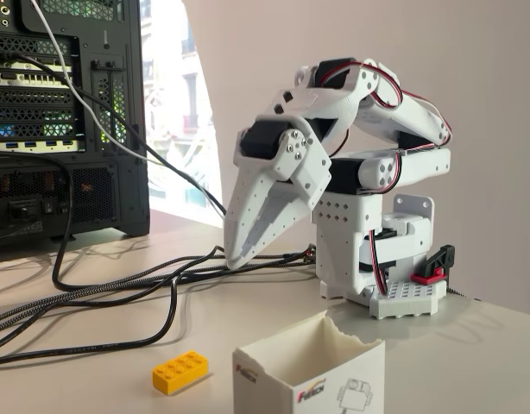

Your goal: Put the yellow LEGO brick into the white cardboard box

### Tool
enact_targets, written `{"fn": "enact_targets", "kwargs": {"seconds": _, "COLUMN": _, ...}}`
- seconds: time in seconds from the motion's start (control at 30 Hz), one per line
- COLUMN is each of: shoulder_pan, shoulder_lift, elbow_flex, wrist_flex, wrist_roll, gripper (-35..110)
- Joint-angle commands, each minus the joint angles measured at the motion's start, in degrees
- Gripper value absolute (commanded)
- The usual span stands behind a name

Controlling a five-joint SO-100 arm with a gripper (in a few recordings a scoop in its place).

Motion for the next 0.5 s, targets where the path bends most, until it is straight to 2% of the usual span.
{"fn": "enact_targets", "kwargs": {"seconds": 0.0, "shoulder_pan": 0.79, "shoulder_lift": -4.75, "elbow_flex": -10.02, "wrist_flex": 0.09, "wrist_roll": -1.32, "gripper": -9}}
{"fn": "enact_targets", "kwargs": {"seconds": 0.4, "shoulder_pan": -1.76, "shoulder_lift": -16.08, "elbow_flex": -13.89, "wrist_flex": -4.04, "wrist_roll": -1.32, "gripper": -9}}
{"fn": "enact_targets", "kwargs": {"seconds": 0.47, "shoulder_pan": -2.20, "shoulder_lift": -20.57, "elbow_flex": -15.91, "wrist_flex": -4.48, "wrist_roll": 1.23, "gripper": -9}}
